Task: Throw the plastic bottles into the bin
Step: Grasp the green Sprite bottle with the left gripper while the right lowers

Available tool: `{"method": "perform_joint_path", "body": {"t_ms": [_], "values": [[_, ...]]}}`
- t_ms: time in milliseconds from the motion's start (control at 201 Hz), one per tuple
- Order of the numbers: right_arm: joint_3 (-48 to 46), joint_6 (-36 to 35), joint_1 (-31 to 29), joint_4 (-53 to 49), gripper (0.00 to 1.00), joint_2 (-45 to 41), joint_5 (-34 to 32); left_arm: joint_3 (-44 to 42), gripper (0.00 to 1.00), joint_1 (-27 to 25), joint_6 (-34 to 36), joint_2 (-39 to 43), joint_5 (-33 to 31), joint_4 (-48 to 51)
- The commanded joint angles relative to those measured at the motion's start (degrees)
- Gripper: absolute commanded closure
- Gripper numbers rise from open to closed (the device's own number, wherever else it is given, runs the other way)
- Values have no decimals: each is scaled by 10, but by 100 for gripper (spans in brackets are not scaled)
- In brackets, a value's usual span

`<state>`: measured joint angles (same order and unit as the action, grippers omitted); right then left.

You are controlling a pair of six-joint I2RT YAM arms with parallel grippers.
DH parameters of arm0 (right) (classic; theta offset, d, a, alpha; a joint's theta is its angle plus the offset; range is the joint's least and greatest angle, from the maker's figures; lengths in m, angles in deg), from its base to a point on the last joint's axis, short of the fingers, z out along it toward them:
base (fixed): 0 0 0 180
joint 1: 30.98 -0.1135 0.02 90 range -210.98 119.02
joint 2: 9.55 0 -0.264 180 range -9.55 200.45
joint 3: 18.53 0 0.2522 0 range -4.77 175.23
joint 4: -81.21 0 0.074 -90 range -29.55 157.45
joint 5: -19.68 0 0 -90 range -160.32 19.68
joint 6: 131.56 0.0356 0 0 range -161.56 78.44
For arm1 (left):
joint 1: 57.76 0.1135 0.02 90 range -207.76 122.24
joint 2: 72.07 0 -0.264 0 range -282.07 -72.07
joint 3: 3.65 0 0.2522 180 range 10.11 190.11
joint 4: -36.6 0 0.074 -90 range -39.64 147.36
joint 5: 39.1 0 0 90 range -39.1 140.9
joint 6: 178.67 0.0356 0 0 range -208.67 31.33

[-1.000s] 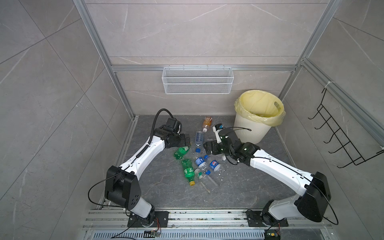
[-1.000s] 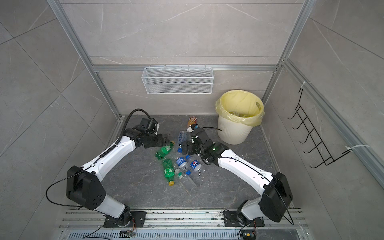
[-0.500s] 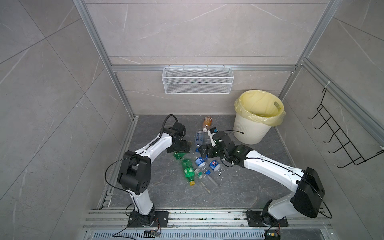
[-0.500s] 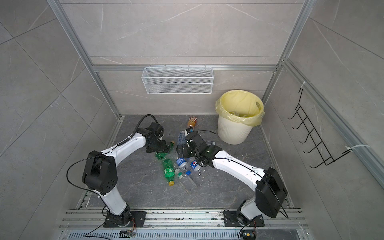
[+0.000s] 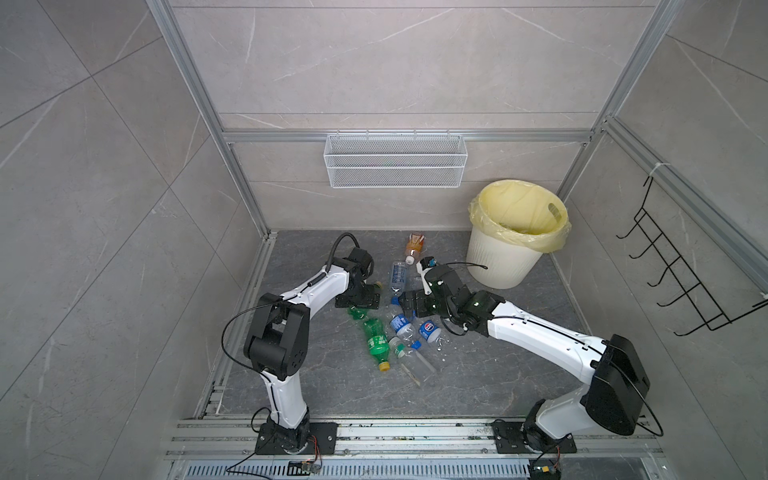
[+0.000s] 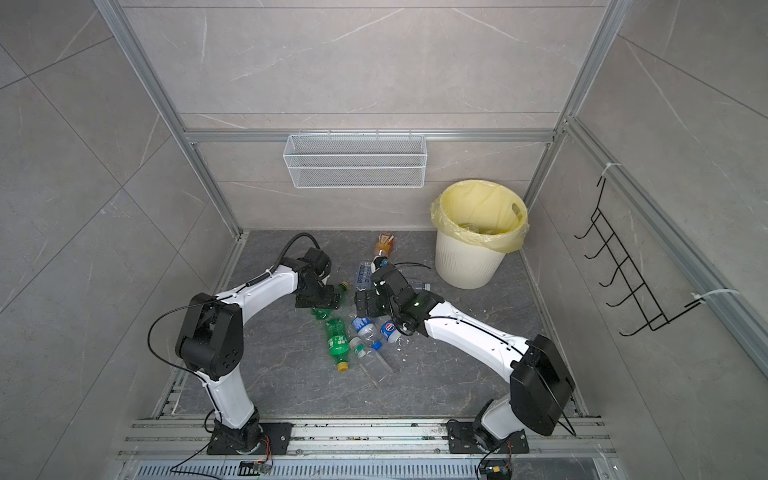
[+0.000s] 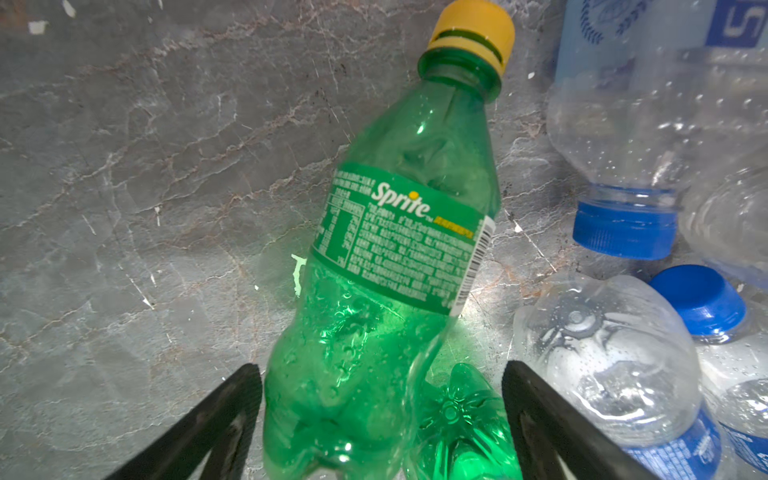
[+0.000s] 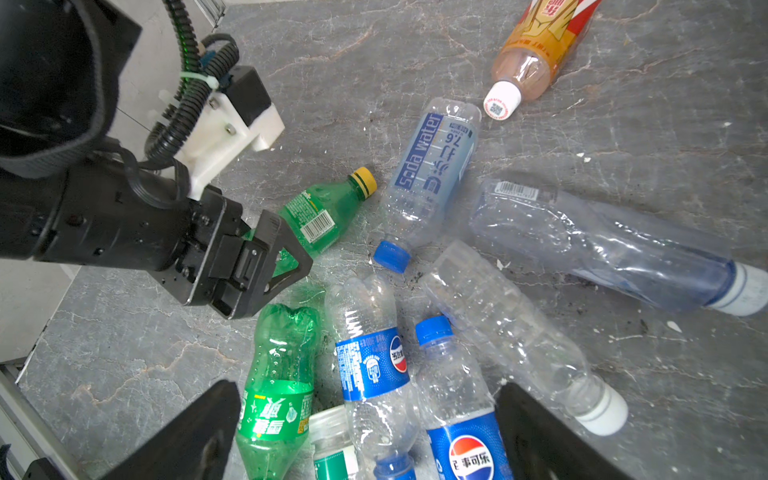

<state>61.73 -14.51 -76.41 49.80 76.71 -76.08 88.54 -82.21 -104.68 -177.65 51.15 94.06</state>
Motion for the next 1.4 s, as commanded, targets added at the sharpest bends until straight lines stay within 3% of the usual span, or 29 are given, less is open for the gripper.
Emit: {"method": "perform_joint_path", "body": {"t_ms": [0,458,578,682,1115,1394], "values": [[-8,9,-3,14,0,-5,-2,15,8,2,11,-12,4,8],[-22,18,-3,24,0,-3,0,29,14,2,1,-41,3,21],[-24,21,-3,25,0,-1,1,28,18,2,0,-42,4,21],[-24,22,-3,26,1,0,1,30,28,2,1,-44,10,21],[-25,33,-2,28,0,3,1,33,41,2,1,-42,10,24],[-15,33,-2,15,0,2,2,15,46,5,0,3,16,-8]]}}
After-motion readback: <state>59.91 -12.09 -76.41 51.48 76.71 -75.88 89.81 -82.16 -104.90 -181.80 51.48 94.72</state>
